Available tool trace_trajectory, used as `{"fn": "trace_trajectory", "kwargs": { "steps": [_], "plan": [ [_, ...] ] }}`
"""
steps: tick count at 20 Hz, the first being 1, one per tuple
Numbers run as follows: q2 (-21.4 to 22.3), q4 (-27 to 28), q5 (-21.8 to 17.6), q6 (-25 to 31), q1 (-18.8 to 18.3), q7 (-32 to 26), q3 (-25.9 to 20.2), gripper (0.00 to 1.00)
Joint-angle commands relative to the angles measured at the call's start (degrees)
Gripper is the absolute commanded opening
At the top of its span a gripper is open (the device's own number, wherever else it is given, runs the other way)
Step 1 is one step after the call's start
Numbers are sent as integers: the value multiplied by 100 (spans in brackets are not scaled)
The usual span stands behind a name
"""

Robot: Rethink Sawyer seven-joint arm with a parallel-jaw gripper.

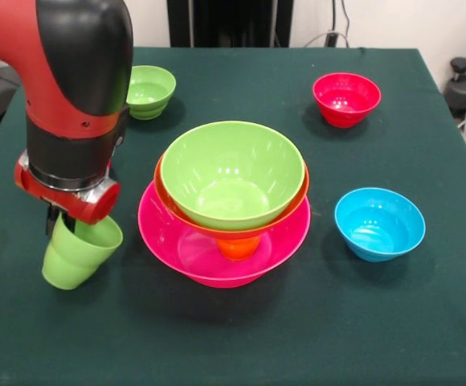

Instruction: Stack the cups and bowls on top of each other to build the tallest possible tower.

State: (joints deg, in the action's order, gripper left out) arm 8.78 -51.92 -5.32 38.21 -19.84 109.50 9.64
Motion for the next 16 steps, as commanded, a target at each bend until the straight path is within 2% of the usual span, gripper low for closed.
{"fn": "trace_trajectory", "kwargs": {
  "steps": [1,5,7,10,16],
  "plan": [
    [678,-1019,260,37,193,517,-589,0],
    [932,-1182,323,1,184,333,-669,0],
    [1028,-1198,345,160,163,141,-734,0],
    [1121,-1230,395,380,115,-10,-816,0],
    [1239,-1220,395,362,43,-189,-868,0]
  ]
}}
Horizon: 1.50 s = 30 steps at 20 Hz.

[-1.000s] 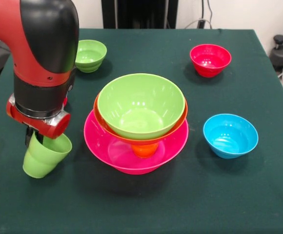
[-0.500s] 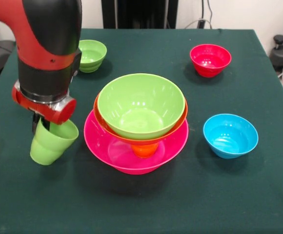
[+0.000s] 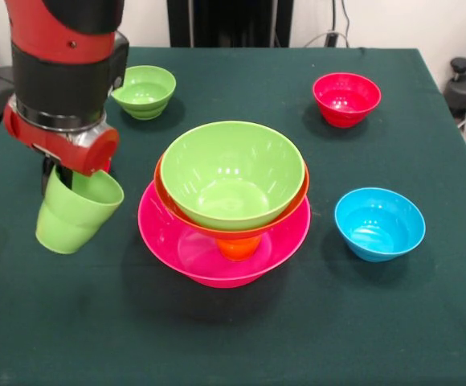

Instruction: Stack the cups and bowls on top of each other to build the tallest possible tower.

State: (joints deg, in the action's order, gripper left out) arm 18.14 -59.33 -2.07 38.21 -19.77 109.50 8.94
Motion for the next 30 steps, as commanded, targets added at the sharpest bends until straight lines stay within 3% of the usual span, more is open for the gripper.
{"fn": "trace_trajectory", "kwargs": {
  "steps": [1,11,17,26,28,30],
  "plan": [
    [341,-476,62,402,38,-245,-800,0],
    [701,-797,-53,639,-26,-746,-1003,0],
    [877,-853,-415,459,-96,-1363,-1153,0],
    [745,-821,-806,840,-465,-2391,-1714,0],
    [904,-1065,-922,455,-594,-2575,-1934,0],
    [909,-928,-1106,720,-478,-2611,-1840,0]
  ]
}}
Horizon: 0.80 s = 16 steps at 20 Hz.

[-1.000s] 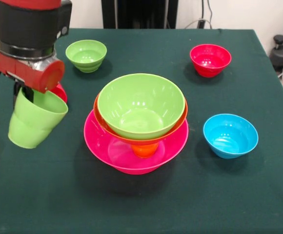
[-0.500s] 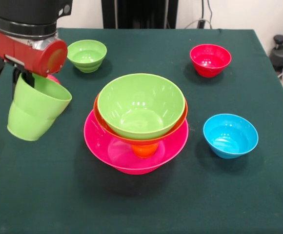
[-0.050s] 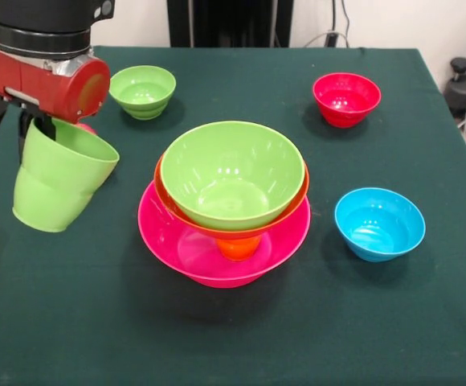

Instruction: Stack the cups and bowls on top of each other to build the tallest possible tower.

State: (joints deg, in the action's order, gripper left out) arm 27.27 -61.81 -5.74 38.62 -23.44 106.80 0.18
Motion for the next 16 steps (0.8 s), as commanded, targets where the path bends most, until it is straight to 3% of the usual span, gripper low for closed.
{"fn": "trace_trajectory", "kwargs": {
  "steps": [1,4,10,16],
  "plan": [
    [-13,-610,-816,844,-77,-2396,-945,0],
    [31,-422,-1087,1291,108,-2597,-819,0],
    [150,-477,-1034,1686,204,-2436,-906,0],
    [466,-1144,-854,1255,105,-2090,-1058,0]
  ]
}}
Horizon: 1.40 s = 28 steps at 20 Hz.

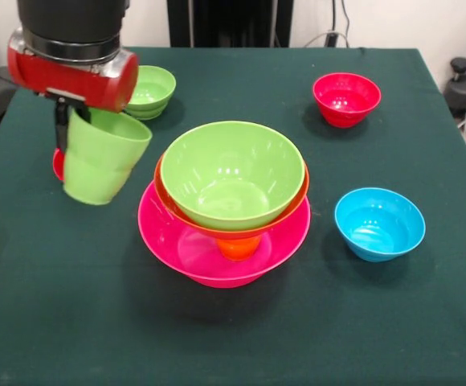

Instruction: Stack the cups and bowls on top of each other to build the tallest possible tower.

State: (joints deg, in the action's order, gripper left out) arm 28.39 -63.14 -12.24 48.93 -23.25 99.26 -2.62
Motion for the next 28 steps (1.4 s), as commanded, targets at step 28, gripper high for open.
{"fn": "trace_trajectory", "kwargs": {
  "steps": [28],
  "plan": [
    [1641,-3215,-698,-1130,-1175,-828,-1250,0]
  ]
}}
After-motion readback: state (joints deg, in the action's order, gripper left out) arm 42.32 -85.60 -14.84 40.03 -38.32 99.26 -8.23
